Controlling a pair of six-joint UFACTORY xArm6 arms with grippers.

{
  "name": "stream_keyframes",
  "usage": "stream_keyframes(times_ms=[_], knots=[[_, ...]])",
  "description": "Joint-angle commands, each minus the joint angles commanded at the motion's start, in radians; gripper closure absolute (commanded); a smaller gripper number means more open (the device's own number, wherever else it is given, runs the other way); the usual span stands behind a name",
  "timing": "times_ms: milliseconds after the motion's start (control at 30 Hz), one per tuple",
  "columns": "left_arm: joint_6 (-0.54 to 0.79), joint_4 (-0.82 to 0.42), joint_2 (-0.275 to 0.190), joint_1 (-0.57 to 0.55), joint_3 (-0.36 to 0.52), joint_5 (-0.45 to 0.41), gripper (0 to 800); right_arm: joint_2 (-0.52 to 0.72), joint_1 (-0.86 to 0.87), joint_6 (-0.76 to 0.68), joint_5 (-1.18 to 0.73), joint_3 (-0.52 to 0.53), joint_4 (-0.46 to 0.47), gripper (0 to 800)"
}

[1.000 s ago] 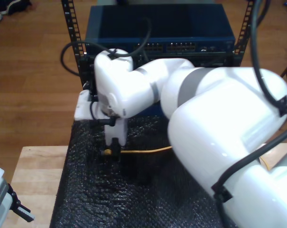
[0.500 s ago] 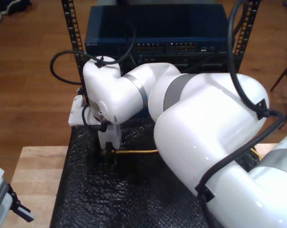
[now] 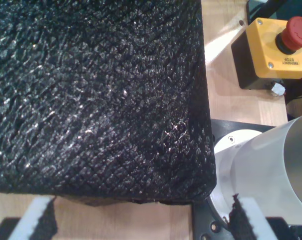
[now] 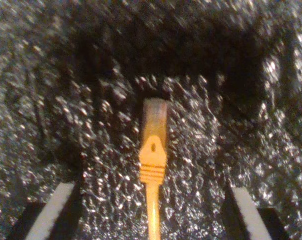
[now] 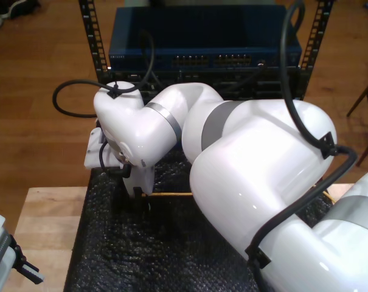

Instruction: Grab the cable and plug it in

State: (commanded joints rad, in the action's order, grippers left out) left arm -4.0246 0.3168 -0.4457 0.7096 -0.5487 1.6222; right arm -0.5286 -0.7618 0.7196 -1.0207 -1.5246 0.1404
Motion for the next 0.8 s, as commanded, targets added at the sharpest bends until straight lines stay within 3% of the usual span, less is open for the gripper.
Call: stream_keyframes(times_ms=[300, 800], knots=[[0.000, 0.000, 0.002, 0.000, -0.002, 0.000, 1, -0.014, 0.000, -0.006, 0.014, 0.002, 0.002, 304], [0.000, 0.000, 0.002, 0.000, -0.003, 0.002, 1, -0.014, 0.000, -0.035, 0.018, -0.002, 0.021, 457]])
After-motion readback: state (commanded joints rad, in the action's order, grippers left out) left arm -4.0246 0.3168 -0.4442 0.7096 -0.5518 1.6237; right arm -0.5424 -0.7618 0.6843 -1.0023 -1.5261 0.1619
